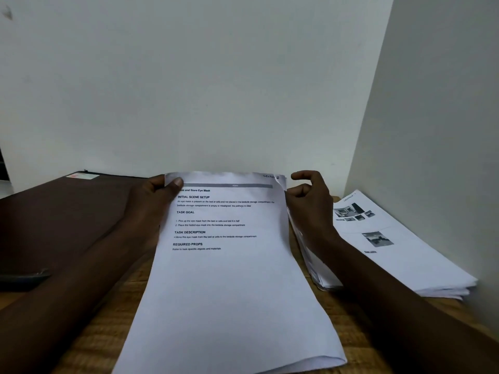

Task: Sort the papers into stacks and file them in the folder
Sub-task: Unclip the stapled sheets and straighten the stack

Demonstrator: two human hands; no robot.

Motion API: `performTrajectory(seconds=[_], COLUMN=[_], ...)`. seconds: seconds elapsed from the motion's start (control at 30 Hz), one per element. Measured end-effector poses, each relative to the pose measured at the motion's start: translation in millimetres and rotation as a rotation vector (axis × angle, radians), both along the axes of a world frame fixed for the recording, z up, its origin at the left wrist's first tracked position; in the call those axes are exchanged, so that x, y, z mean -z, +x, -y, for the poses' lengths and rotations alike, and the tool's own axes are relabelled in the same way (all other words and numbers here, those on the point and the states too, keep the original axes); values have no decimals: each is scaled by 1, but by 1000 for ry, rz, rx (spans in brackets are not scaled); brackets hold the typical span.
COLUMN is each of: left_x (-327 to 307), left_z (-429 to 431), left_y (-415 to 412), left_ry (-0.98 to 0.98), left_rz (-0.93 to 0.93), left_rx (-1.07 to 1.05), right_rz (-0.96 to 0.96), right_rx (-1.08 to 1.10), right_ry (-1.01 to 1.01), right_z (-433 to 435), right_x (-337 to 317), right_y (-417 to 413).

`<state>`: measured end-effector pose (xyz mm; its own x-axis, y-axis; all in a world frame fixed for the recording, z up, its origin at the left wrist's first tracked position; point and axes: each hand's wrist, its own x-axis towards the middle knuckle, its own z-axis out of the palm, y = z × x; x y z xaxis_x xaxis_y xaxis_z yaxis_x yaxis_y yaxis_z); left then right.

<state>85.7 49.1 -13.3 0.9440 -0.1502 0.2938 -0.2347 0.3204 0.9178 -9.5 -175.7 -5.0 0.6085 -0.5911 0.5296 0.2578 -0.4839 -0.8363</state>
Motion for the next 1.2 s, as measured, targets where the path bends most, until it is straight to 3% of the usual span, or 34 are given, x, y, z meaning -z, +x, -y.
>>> performTrajectory(seconds=[0.5, 0.6, 0.7, 0.93, 1.0, 1.07, 1.2], left_x=[2, 2, 1, -1, -1, 0, -1], left_z=[0, -1, -3, -5, -6, -6, -5], left_y=[5, 6, 7, 5, 5, 5, 3], left_ry=[21, 11, -7, -1, -5, -9, 5], left_rz=[19, 14, 8, -10, -6, 3, 15], left_rx=[-57, -80, -114, -116, -80, -25, 44], right_rz=[40, 104, 210, 31, 3, 37, -67], right_rx=[56, 82, 89, -409, -443, -325, -22], right_ry=[-147, -154, -287, 29, 155, 190, 73], right_z=[-4, -8, -12, -29, -29, -23, -9], right_x=[2, 5, 6, 1, 2, 6, 8], right_y=[4, 6, 6, 0, 2, 6, 7])
